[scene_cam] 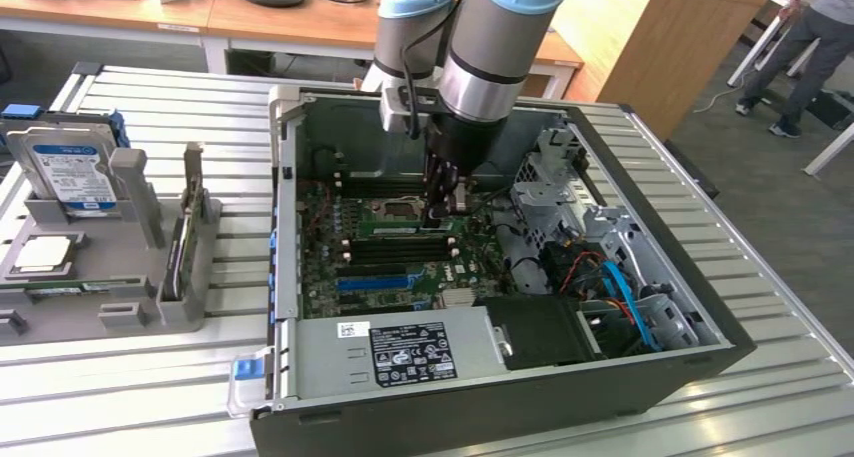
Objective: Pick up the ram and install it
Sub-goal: 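Insert the ram into the slot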
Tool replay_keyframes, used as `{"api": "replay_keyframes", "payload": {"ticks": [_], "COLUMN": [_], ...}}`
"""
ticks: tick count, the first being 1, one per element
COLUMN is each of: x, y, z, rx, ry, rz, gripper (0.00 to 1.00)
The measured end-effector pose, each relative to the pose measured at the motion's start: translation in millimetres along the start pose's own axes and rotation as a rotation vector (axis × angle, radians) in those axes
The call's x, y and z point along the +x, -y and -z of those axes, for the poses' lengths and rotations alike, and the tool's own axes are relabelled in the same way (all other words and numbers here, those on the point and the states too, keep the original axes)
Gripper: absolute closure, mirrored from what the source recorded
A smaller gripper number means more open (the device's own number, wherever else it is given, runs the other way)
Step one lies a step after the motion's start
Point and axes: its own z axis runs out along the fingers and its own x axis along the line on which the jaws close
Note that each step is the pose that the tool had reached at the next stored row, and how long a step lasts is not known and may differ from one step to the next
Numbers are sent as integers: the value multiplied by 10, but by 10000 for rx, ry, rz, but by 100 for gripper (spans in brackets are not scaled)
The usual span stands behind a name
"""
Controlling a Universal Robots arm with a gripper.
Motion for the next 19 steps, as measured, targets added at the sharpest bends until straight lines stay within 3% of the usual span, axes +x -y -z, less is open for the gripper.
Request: {"api": "replay_keyframes", "payload": {"ticks": [19], "x": [12], "y": [0], "z": [-40], "rx": [19], "ry": [1], "rz": [2], "gripper": [89]}}
